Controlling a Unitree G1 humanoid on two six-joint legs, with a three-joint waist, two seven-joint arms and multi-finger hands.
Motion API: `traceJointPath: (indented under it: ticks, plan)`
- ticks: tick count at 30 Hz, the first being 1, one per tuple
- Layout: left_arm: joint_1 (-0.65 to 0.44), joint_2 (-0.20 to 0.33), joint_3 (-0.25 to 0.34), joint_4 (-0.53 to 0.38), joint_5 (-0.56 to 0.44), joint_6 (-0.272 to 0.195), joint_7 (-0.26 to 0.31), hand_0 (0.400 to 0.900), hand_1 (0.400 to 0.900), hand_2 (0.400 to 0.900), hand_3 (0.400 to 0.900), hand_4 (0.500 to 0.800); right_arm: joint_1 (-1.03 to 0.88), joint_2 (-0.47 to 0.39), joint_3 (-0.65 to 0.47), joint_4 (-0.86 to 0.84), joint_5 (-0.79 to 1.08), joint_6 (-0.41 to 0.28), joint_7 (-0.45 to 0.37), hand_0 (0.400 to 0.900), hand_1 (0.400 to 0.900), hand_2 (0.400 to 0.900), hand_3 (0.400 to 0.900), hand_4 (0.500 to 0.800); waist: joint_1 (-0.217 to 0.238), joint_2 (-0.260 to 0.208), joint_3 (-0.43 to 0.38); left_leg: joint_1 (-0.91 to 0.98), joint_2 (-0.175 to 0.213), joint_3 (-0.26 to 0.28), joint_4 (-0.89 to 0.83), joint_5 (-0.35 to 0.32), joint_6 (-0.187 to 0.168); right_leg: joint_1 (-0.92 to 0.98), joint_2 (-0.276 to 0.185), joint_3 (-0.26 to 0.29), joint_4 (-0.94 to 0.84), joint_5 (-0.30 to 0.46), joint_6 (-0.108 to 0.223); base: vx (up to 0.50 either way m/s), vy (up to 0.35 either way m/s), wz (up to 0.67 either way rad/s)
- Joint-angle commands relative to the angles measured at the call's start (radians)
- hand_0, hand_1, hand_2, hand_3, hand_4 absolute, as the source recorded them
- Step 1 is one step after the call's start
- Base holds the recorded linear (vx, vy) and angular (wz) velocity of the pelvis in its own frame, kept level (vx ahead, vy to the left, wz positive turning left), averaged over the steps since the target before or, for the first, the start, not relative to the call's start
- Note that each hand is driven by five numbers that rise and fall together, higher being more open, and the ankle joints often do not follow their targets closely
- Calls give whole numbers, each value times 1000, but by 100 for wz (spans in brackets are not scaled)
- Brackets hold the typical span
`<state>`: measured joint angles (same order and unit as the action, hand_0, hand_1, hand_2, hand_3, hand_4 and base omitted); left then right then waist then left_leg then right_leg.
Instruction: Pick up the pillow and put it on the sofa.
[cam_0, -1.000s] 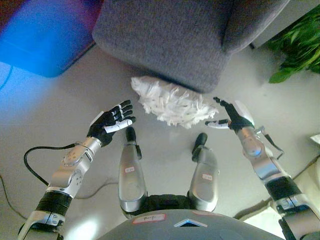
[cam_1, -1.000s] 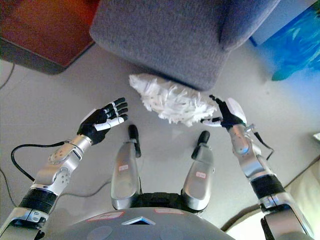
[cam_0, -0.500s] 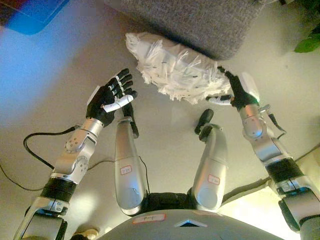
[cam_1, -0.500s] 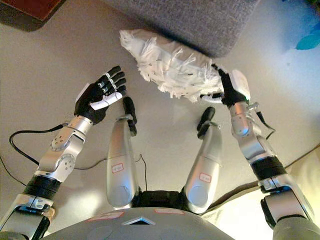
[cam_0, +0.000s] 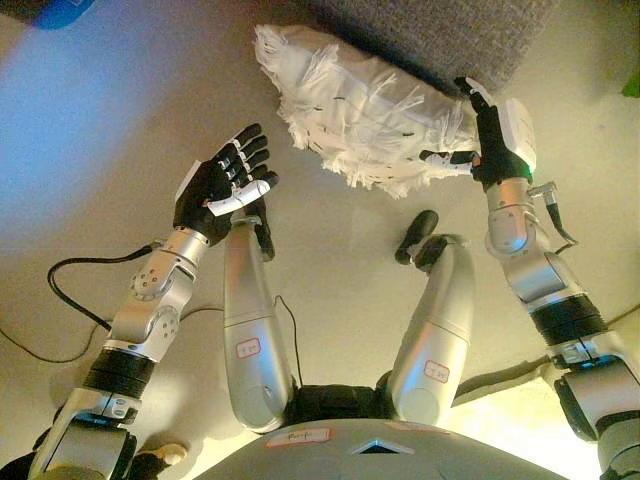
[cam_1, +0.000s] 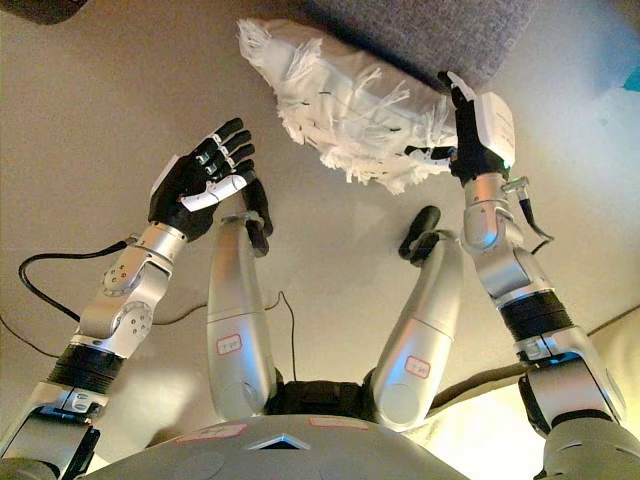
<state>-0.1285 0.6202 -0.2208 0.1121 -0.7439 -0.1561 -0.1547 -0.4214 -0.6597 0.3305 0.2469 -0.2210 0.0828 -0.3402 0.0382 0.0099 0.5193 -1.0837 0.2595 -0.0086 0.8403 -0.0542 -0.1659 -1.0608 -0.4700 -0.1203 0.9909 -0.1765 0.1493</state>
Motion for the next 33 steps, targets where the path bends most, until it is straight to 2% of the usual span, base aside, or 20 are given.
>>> traceJointPath:
  ticks: [1, 6, 15, 22, 27, 32, 33]
  plan:
    - [-16, -13, -10, -110, -11, -87, -38, 900, 900, 900, 900, 800, -59, -23, -36, -6, 14, -11, -20, 900, 900, 900, 900, 800, 15, 36, -12, 26, 40, -14, 104, -163, 27, -41, -12, 17, -31, 78, 32, -8, 11, 5]
    - [-41, -10, -25, -111, -8, -96, -37, 900, 900, 900, 900, 800, -130, -15, -12, 69, 24, -7, -18, 900, 900, 900, 900, 800, 30, 38, -2, -3, 30, -26, 165, -184, 36, -76, -15, 18, 37, 55, 24, 5, 11, 7]
    - [-62, -22, -38, -124, -16, -71, -44, 900, 900, 900, 900, 800, -229, -9, 14, 163, 43, 26, -3, 900, 900, 900, 900, 800, 53, 52, -3, -51, 15, -48, 303, -244, 42, -136, -37, 49, 178, -12, 17, 60, 23, 12]
    - [-69, -28, -51, -127, -29, -58, -65, 900, 900, 900, 900, 800, -318, -1, 47, 309, 51, 84, 3, 900, 900, 900, 900, 800, 81, 65, -10, -85, 7, -74, 407, -285, 37, -170, -57, 70, 286, -76, 11, 54, 31, 13]
    - [-78, -30, -56, -121, -29, -34, -78, 900, 900, 900, 900, 800, -363, 17, 85, 417, 90, 248, 137, 900, 900, 900, 900, 800, 99, 72, -13, -95, 4, -90, 448, -301, 29, -181, -73, 91, 343, -111, 8, 34, 0, 16]
    - [-86, -38, -61, -122, -21, -10, -86, 900, 900, 900, 900, 800, -410, 40, 120, 497, 142, 365, 230, 900, 900, 900, 900, 800, 113, 74, -14, -91, -5, -98, 454, -300, 20, -182, -80, 97, 353, -113, 6, 20, -5, 10]
    - [-88, -40, -61, -123, -18, -3, -87, 900, 900, 900, 900, 800, -419, 47, 124, 509, 141, 380, 247, 875, 875, 875, 875, 785, 116, 74, -14, -91, -7, -100, 456, -299, 18, -182, -79, 97, 353, -112, 5, 3, -18, 6]
